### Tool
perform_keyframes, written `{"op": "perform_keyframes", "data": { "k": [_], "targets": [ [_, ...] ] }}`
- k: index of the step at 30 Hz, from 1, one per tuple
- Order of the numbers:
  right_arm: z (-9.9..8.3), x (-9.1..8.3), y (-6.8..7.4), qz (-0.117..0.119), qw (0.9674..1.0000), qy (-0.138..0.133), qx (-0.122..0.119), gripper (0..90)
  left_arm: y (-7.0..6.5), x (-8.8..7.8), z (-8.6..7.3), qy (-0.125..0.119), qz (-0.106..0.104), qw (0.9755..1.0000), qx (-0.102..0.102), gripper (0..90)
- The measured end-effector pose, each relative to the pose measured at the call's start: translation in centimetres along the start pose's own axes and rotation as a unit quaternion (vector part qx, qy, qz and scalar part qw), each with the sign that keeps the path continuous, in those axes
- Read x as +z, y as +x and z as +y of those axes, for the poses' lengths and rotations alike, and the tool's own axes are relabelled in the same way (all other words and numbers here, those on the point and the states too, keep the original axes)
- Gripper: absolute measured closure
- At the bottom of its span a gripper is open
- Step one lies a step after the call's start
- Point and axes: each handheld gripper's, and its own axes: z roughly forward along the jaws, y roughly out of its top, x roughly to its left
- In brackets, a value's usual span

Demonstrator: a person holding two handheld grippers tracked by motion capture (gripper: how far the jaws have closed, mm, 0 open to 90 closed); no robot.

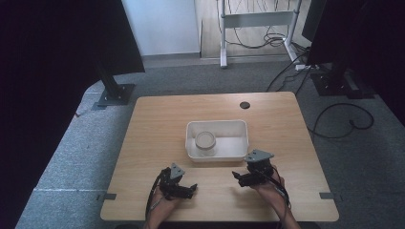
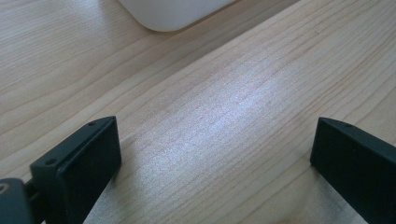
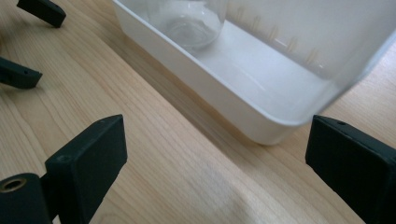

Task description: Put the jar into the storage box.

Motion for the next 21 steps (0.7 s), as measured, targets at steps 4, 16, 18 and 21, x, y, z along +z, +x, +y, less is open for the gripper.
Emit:
{"op": "perform_keyframes", "data": {
  "k": [4,16,18,21],
  "targets": [
    [-0.8,-0.4,-0.1,-0.004,1.0000,0.000,0.001,5.3,0.0,0.0,0.0,0.000,0.000,1.0000,0.000,1.5],
    [-3.0,-1.6,-0.5,-0.016,0.9997,0.003,0.016,5.3,0.0,0.0,0.0,0.000,0.000,1.0000,0.000,1.5],
    [-3.4,-1.8,-0.6,-0.020,0.9996,0.004,0.019,5.3,0.0,0.0,0.0,0.000,0.000,1.0000,0.000,1.5],
    [-4.0,-2.1,-0.7,-0.024,0.9994,0.007,0.024,5.3,0.0,0.0,0.0,0.000,0.000,1.0000,0.000,1.5]
  ]
}}
